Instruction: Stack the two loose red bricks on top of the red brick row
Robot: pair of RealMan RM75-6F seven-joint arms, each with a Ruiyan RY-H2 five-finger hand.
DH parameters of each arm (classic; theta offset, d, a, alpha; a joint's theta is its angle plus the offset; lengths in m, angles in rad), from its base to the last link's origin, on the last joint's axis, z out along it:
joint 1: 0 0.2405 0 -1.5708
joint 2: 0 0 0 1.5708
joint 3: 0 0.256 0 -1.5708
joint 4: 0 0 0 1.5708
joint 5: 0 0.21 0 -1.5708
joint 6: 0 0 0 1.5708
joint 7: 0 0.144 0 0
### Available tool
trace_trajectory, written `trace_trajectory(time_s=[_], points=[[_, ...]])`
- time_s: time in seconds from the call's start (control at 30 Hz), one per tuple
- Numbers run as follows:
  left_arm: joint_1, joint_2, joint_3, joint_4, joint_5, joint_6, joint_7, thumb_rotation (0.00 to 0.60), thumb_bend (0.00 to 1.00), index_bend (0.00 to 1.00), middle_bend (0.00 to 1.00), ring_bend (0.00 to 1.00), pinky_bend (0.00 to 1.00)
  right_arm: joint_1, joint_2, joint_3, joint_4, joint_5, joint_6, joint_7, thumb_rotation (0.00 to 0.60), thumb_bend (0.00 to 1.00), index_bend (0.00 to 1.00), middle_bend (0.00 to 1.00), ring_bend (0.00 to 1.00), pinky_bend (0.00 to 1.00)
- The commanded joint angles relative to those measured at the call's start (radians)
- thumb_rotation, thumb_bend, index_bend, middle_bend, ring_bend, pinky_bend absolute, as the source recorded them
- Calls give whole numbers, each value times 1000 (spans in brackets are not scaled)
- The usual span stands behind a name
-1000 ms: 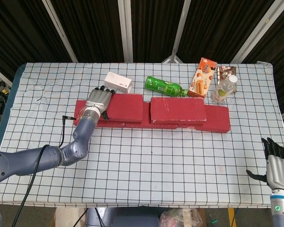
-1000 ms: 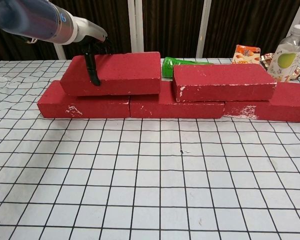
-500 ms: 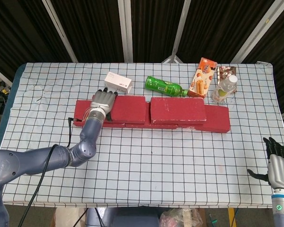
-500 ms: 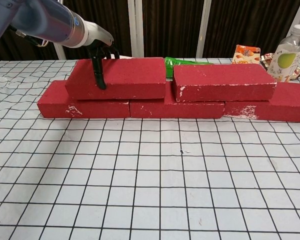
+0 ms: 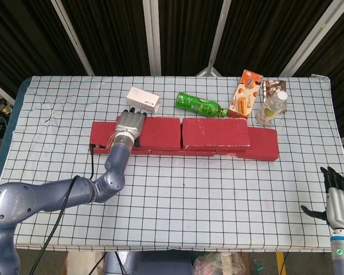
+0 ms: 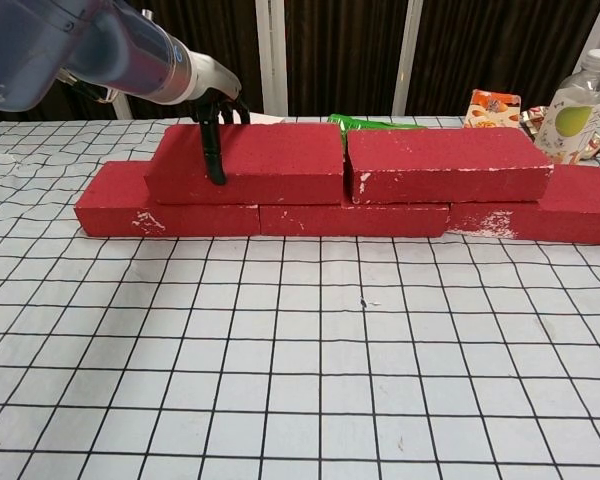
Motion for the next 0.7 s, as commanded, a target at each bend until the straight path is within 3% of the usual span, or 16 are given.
trace_trajectory(time_s=[0.03, 0.43, 0.7], points=[[0, -3, -5, 2, -7, 6, 10, 600, 105, 259, 230, 54, 135, 0, 0, 0, 0, 0, -1, 0, 600, 154, 55, 0, 0, 0], [10, -11, -40, 10, -17, 12, 38, 600, 105, 257, 222, 55, 134, 0, 1, 0, -2, 1, 0, 2, 600, 154, 56, 0, 0, 0], [9, -21, -54, 4, -17, 19, 59, 600, 37, 230, 190, 54, 132, 0, 4, 0, -4, 2, -2, 0, 600, 154, 56, 0, 0, 0]])
